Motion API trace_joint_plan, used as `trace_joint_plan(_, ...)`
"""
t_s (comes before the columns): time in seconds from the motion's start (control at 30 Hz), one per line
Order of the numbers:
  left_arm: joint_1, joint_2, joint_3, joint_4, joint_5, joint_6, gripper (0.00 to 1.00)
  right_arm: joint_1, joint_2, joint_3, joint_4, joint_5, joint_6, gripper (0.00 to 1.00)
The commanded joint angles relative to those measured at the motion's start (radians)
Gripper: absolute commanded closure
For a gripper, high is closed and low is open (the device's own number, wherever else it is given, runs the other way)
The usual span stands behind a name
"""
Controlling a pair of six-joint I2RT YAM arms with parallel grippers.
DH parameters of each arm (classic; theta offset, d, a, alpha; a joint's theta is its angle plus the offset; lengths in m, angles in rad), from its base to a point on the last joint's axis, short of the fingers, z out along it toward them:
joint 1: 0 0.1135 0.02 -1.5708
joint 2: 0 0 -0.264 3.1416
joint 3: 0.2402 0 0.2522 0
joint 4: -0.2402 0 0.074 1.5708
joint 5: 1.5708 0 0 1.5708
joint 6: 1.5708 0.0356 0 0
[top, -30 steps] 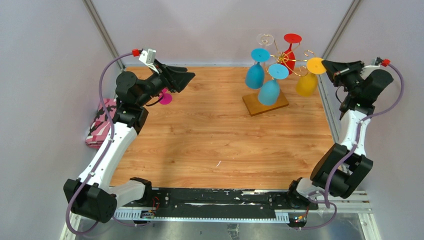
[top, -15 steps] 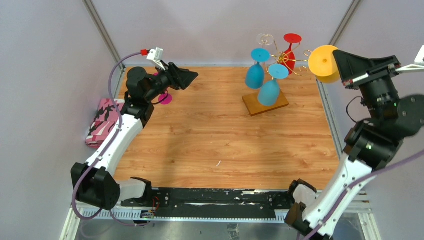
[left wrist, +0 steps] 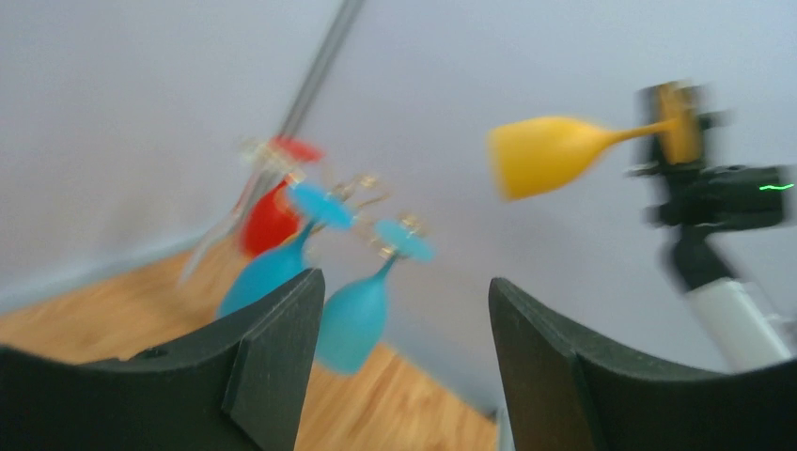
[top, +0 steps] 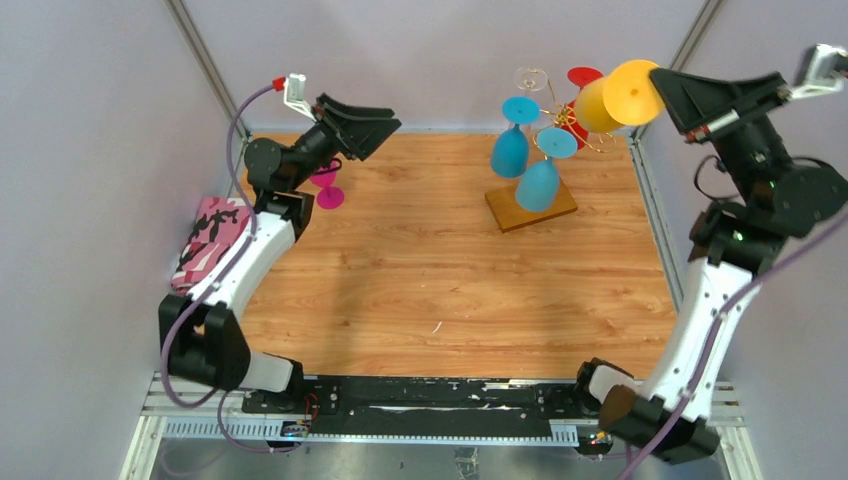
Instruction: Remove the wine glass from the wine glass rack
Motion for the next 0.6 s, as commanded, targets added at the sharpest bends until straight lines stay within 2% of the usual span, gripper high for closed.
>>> trace_joint_plan(0.0,0.003,0.258,0.154,0.602,0.113,-0.521,0.32,0.289,0.085,0.065,0.063,-0.003,-0.085,1.00)
trace_joint_plan(0.1,-0.012,0.333,0.196,0.601,0.124,-0.517,0.32,0.444,0.173,0.088,0.128,0.006,-0.107,1.00)
trace_joint_plan(0.2,-0.012,0.347,0.187,0.601,0.113,-0.503,0.32,0.523,0.243,0.105,0.166,0.014,-0.125,1.00)
trace_joint_plan(0.33,-0.012,0.350,0.174,0.601,0.107,-0.495,0.32,0.600,0.315,0.107,0.204,0.027,-0.137,1.00)
trace_joint_plan(0.57,-0.012,0.344,0.118,0.602,0.119,-0.486,0.32,0.649,0.381,0.116,0.274,0.061,-0.115,1.00)
